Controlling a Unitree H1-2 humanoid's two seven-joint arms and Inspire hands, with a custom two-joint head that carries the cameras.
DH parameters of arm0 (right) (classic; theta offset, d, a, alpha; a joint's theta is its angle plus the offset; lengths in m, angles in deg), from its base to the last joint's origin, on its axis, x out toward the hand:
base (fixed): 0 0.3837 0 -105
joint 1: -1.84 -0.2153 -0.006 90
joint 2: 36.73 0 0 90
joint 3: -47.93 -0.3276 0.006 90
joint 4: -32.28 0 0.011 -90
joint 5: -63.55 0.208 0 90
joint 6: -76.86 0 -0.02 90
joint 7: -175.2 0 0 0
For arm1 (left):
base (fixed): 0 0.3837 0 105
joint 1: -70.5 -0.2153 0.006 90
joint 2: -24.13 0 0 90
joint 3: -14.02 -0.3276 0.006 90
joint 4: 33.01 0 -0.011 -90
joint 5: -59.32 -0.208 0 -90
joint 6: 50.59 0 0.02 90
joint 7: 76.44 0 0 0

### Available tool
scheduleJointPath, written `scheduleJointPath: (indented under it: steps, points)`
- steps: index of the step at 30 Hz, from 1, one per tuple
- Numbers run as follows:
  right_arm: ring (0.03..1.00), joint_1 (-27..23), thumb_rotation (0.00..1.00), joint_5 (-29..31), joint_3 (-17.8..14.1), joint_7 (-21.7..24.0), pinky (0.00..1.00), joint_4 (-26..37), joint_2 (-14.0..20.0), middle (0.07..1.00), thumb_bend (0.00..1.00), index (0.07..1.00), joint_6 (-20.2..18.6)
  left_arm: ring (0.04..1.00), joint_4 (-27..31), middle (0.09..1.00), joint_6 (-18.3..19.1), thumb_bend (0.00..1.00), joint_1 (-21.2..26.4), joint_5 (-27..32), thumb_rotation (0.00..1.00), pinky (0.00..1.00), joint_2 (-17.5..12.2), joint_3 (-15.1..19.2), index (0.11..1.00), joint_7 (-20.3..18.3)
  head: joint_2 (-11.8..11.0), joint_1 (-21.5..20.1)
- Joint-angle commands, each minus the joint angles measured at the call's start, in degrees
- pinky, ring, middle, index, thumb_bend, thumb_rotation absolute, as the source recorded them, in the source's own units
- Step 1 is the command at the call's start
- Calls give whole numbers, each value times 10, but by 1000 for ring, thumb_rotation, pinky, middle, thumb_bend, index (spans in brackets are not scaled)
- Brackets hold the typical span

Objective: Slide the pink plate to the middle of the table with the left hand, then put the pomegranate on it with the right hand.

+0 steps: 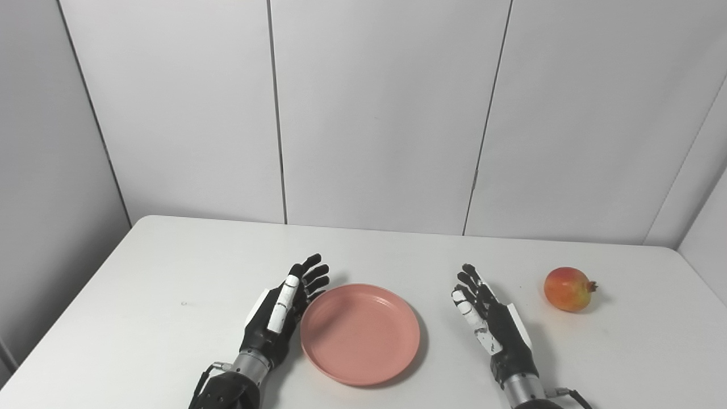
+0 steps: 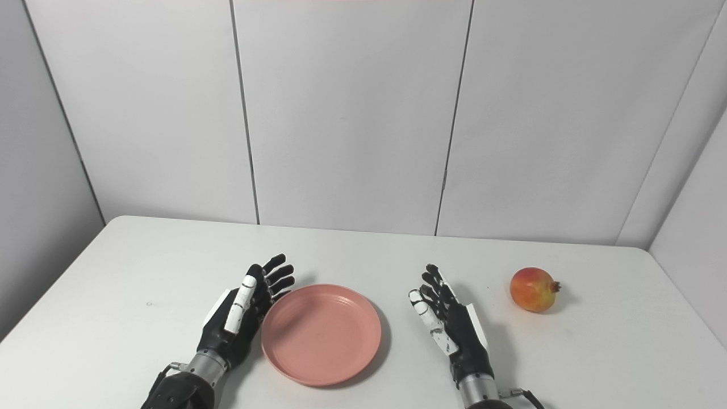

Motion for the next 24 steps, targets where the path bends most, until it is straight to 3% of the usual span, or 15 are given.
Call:
scheduleJointPath:
  steps: [1,10,18,24]
  points:
    - [894,-15,790,4,-1,6,880,13,5,922,484,935,9,894,-17,892,-17,668,-13,-2,939,871,10,-6,879,-7,-2,4]
    - [897,-15,772,8,-4,6,882,7,7,925,480,937,15,906,-6,902,-11,662,-18,-12,977,879,14,-16,896,-8,-2,14]
    - [915,-16,765,25,-11,16,914,8,13,936,477,943,15,920,-3,911,1,659,-15,-14,1000,893,20,-27,908,-3,-2,61]
    - [916,-18,757,33,-14,23,931,7,19,931,466,946,18,933,-10,919,-4,657,-8,-29,1000,913,21,-28,920,7,7,69]
